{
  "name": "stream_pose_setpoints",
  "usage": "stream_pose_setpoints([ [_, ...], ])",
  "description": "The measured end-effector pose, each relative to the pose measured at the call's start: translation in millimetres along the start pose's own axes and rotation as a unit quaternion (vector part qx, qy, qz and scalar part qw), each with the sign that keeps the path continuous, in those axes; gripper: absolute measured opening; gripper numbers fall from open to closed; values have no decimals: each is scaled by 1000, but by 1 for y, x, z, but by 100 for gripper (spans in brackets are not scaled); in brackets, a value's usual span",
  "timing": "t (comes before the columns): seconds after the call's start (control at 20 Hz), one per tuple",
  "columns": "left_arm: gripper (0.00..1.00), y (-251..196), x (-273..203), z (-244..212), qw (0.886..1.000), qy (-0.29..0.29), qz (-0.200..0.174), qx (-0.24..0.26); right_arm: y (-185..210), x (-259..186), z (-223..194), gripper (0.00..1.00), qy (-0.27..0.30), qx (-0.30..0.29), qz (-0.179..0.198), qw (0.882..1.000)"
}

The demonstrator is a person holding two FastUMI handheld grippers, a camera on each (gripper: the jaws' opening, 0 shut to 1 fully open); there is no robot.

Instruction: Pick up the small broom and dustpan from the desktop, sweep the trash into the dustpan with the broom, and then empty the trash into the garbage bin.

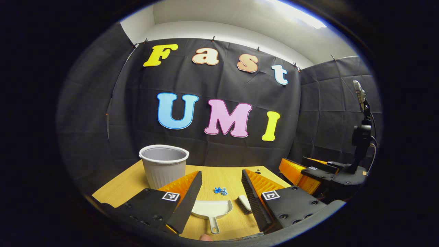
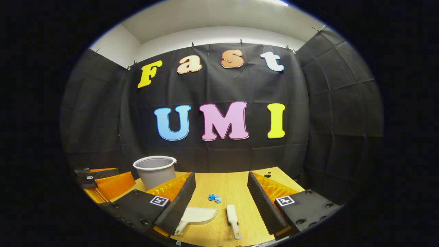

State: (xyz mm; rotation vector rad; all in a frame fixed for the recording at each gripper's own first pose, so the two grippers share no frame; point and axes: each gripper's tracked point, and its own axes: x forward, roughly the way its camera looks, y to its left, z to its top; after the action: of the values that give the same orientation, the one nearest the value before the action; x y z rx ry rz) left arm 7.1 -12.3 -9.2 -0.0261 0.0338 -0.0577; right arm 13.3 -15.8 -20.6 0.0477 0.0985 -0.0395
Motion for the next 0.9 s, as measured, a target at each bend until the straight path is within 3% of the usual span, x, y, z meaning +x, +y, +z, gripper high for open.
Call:
stream_pose_setpoints([
  [0.25,70,-2,12,-23,998,42,0,-40,-2,14,1,97,0,-4,6,1000],
  [0.6,70,-5,48,-37,997,69,12,-36,-16,43,-11,97,27,-15,23,999],
  [0.9,70,7,83,-95,987,146,53,-39,-36,76,-14,97,42,-12,27,999],
])
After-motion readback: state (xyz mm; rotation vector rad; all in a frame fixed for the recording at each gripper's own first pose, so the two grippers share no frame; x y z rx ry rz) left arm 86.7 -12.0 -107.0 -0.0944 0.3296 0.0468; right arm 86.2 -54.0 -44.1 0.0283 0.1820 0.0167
